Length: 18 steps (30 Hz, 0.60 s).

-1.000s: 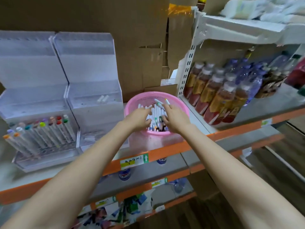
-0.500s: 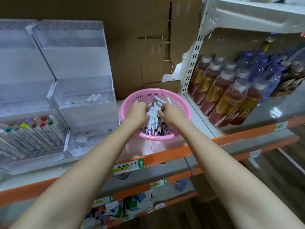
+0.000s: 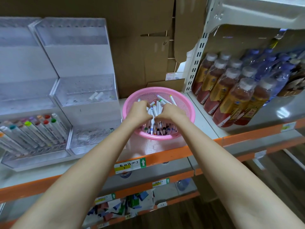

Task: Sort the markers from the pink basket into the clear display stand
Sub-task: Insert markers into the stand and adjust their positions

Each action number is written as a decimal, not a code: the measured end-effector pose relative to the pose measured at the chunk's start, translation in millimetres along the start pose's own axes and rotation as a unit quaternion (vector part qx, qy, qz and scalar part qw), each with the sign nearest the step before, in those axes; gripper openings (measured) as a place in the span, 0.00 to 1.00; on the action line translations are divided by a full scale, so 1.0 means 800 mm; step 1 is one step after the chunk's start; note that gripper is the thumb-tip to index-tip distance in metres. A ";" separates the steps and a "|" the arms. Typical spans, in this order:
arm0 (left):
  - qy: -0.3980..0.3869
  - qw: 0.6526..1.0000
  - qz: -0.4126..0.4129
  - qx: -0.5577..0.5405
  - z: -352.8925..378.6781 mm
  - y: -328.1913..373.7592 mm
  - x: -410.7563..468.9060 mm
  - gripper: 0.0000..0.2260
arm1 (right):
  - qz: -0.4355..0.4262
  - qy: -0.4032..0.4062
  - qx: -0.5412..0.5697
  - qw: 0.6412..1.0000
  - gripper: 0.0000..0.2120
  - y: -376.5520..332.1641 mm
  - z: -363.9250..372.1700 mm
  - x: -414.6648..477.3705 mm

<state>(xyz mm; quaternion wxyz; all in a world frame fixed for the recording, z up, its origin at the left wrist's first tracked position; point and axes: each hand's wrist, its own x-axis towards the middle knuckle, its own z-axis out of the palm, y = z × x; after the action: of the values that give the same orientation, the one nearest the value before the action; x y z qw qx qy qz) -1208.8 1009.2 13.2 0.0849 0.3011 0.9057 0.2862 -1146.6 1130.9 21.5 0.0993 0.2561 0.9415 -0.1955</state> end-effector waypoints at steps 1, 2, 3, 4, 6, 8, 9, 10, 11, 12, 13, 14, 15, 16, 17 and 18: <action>0.002 1.000 -0.002 -0.006 0.000 0.000 0.001 0.16 | 0.001 -0.006 0.006 1.000 0.27 -0.001 -0.001 0.001; 0.002 1.000 -0.006 -0.013 -0.001 0.000 0.000 0.16 | 0.000 -0.011 0.013 1.000 0.26 -0.002 -0.001 0.001; 0.001 1.000 -0.011 -0.018 -0.002 0.001 0.000 0.16 | 0.001 -0.013 0.020 1.000 0.27 -0.002 -0.001 0.003; -0.002 1.000 -0.014 -0.019 -0.002 0.002 0.000 0.17 | 0.011 -0.012 0.027 1.000 0.27 -0.003 -0.002 0.003; -0.011 1.000 -0.012 -0.013 -0.002 0.001 0.000 0.18 | 0.041 0.002 0.028 0.999 0.22 -0.005 0.000 0.007; -0.024 1.000 -0.010 -0.002 -0.002 0.001 -0.001 0.19 | 0.060 0.025 0.023 0.998 0.15 -0.005 0.003 0.007; -0.028 1.000 -0.009 0.002 -0.002 0.000 -0.001 0.19 | 0.060 0.030 0.026 0.997 0.12 -0.005 0.003 0.006; -0.031 0.999 -0.011 0.002 -0.002 0.000 -0.001 0.19 | 0.057 0.031 0.037 0.997 0.10 -0.004 0.002 0.004; -0.031 0.999 -0.014 -0.003 -0.003 0.001 -0.001 0.19 | 0.056 0.031 0.054 0.996 0.08 -0.003 0.002 0.003; -0.030 0.999 -0.018 -0.011 -0.004 0.001 0.000 0.18 | 0.051 0.031 0.079 0.995 0.08 0.000 0.000 0.002; -0.028 0.999 -0.021 -0.021 -0.005 0.002 0.000 0.16 | 0.043 0.032 0.109 0.993 0.11 0.003 -0.001 0.001; -0.026 0.999 -0.025 -0.033 -0.006 0.003 0.001 0.14 | 0.032 0.035 0.137 0.989 0.15 0.007 -0.004 -0.001; -0.022 0.998 -0.029 -0.051 -0.007 0.002 0.002 0.12 | 0.025 0.042 0.164 0.985 0.18 0.009 -0.006 -0.002; -0.019 0.997 -0.034 -0.074 -0.007 0.002 0.003 0.11 | 0.021 0.052 0.186 0.981 0.19 0.011 -0.007 -0.003; -0.015 0.995 -0.035 -0.097 -0.007 0.001 0.004 0.10 | 0.021 0.059 0.209 0.976 0.17 0.013 -0.007 -0.002; -0.012 0.993 -0.032 -0.117 -0.009 -0.001 0.005 0.09 | 0.017 0.064 0.229 0.971 0.15 0.012 -0.007 -0.004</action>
<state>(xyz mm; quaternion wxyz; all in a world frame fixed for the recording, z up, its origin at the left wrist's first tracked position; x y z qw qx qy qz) -1214.3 1007.9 18.6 0.1389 0.2637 0.8741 0.3836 -1139.1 1139.7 24.3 -0.0190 0.2998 0.8715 -0.3875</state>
